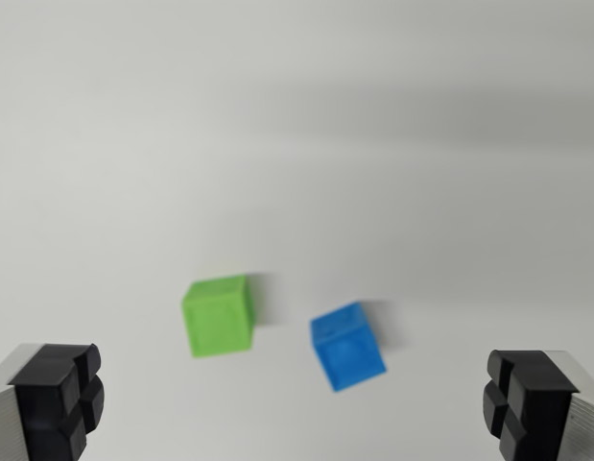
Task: Stack cube
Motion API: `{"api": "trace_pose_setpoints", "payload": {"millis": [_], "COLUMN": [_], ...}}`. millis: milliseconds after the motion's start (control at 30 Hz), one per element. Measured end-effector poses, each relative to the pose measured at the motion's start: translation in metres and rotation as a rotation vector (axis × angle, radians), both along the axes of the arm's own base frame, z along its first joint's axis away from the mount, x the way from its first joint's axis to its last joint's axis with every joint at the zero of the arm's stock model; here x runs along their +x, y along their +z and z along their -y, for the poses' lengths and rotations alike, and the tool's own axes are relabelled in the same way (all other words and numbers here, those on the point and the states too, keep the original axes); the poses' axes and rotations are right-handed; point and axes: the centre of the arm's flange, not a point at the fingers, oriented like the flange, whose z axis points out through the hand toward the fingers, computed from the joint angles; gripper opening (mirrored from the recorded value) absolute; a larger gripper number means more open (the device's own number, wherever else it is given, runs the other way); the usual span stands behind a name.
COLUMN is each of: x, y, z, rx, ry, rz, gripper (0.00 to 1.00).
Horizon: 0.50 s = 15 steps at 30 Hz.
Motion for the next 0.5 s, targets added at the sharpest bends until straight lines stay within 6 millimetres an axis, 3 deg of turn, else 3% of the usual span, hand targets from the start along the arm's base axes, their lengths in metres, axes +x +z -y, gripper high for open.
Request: {"api": "trace_pose_setpoints", "payload": {"millis": [500], "x": [-0.009], "y": [-0.022], "z": [-0.004], "rx": [0.001], "ry": [0.013], "rz": [-0.006], "gripper": [1.00]}}
